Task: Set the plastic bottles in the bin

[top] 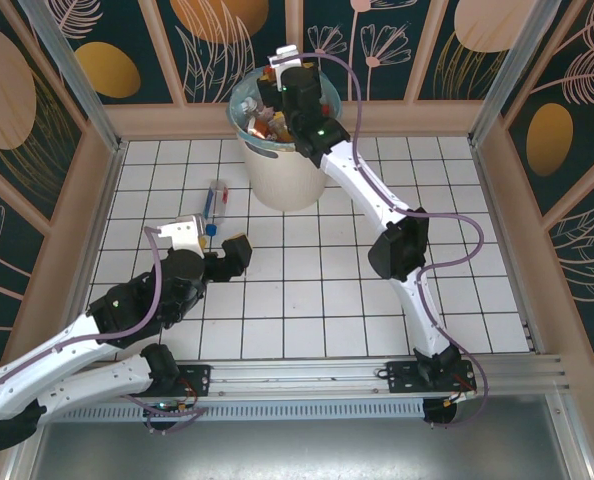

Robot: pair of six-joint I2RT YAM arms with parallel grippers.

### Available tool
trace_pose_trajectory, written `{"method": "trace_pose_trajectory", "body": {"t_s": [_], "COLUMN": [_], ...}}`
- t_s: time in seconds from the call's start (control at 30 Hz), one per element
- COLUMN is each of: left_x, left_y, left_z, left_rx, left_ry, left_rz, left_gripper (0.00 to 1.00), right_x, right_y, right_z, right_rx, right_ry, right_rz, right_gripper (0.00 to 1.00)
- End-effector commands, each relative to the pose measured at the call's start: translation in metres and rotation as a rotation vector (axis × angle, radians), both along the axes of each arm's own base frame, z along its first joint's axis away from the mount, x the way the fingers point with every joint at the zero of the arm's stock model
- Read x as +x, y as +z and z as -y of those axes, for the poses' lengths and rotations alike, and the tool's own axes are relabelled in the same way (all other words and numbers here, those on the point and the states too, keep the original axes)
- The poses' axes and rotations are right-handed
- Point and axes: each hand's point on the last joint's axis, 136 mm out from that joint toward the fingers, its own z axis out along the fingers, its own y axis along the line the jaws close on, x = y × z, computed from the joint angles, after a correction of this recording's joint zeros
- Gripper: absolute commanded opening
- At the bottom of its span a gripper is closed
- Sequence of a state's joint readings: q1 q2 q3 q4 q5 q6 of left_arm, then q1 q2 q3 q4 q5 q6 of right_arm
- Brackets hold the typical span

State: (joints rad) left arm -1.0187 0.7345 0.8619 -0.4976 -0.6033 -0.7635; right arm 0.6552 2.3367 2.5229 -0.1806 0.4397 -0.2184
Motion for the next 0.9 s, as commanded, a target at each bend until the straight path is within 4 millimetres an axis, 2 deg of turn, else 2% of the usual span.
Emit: {"method": "trace_pose_trajectory", "body": {"t_s": [0.0, 0.1, 0.3, 0.4, 0.5, 0.63, 0.7, 0.8, 0.87], "left_x": [0.003, 0.003, 0.003, 0.002, 0.003, 0.003, 0.003, 0.004, 0.006], "left_y": [0.001, 0.0, -0.003, -0.005, -0.005, -0.007, -0.007, -0.004, 0.001], "left_z": [0.004, 0.005, 0.003, 0.002, 0.001, 0.002, 0.003, 0.001, -0.004], "left_rx": [-0.002, -0.001, -0.002, -0.007, -0.008, -0.007, -0.003, -0.001, 0.003], "left_ry": [-0.009, -0.009, -0.002, 0.005, 0.008, 0.008, 0.009, 0.019, 0.042], "left_rz": [0.012, 0.01, 0.001, 0.0, 0.001, -0.001, -0.003, 0.005, 0.018], "left_gripper": [0.96, 0.96, 0.96, 0.96, 0.96, 0.96, 0.96, 0.96, 0.96], "right_x": [-0.015, -0.011, -0.004, -0.002, 0.001, 0.002, 0.001, -0.001, -0.006], "right_y": [0.025, 0.012, -0.038, -0.066, -0.084, -0.082, -0.074, -0.052, -0.024], "right_z": [-0.001, -0.001, 0.008, 0.019, 0.033, 0.037, 0.033, 0.027, 0.025], "right_rx": [0.044, 0.04, 0.009, 0.009, 0.036, 0.07, 0.081, 0.111, 0.141], "right_ry": [0.045, 0.051, 0.046, 0.03, 0.015, 0.03, 0.049, 0.074, 0.086], "right_rz": [0.008, -0.029, -0.186, -0.273, -0.348, -0.367, -0.352, -0.306, -0.255], "right_gripper": [0.78, 0.72, 0.59, 0.56, 0.51, 0.5, 0.57, 0.7, 0.74]}}
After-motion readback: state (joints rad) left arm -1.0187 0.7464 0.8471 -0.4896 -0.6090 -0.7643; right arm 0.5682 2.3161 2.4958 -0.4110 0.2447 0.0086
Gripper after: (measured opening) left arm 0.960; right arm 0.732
